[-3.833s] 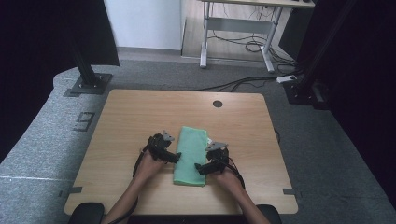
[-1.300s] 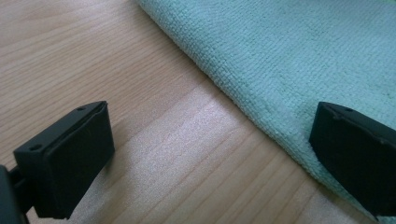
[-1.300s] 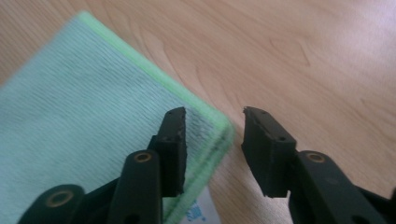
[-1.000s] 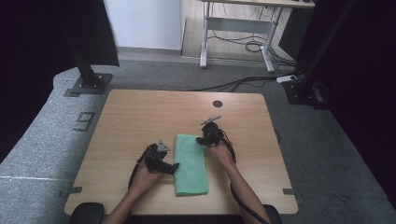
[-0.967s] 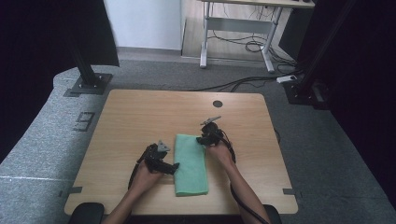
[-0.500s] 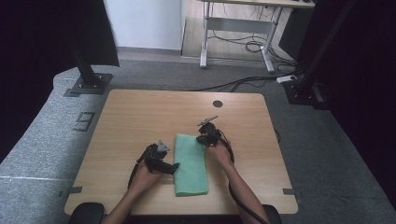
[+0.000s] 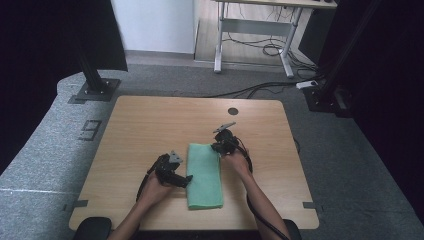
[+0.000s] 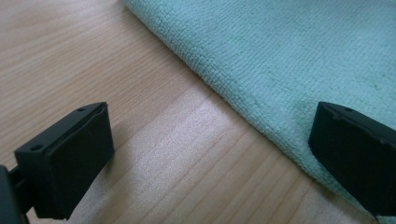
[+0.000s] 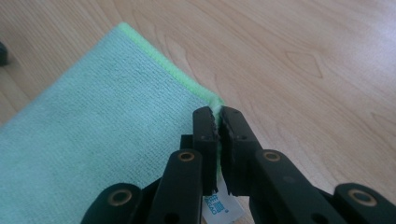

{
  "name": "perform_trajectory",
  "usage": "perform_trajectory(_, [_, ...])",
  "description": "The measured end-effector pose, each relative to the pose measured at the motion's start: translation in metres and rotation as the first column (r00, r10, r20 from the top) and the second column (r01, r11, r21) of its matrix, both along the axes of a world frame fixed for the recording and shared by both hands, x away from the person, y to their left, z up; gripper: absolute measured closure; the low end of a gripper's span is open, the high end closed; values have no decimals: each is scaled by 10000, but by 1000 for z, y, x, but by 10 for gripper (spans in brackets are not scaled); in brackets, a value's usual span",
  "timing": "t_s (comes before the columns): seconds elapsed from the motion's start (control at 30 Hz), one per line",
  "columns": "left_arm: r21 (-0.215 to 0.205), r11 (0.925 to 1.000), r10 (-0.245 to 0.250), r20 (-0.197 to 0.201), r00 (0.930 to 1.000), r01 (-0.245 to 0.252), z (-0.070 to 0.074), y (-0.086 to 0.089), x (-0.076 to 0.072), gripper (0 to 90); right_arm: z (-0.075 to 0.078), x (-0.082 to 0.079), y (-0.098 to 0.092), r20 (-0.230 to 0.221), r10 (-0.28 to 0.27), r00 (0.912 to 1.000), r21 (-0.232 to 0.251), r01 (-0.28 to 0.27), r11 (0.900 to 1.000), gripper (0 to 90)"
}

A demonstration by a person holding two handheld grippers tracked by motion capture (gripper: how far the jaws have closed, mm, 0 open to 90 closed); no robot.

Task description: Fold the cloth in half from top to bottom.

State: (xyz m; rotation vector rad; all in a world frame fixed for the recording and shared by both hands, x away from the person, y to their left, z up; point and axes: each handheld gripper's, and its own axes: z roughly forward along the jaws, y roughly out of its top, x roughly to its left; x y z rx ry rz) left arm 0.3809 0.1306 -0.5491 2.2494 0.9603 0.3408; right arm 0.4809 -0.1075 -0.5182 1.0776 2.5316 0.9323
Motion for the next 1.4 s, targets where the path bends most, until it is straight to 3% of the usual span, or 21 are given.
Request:
perform_trajectory(0.4, [83,9991,427,-22,9991,-427,0,-1,7,0,35,-15,-8,800,295,9964,421,-329,9986,842])
perform_trajectory(0.73, [48,9987,510,6,9987,-510,0,-1,6,0,59,-44,-18,1379,865,9867,736,-973,9925,841])
perform_trajectory(1.07, [44,9983,575,14,9983,-575,0,-1,5,0,67,-79,-27,1726,1425,9746,1012,-1615,9817,840])
perform_trajectory(1.4, [36,9979,640,19,9979,-640,0,-1,5,0,61,-110,-37,1730,1758,9691,1465,-2018,9684,840])
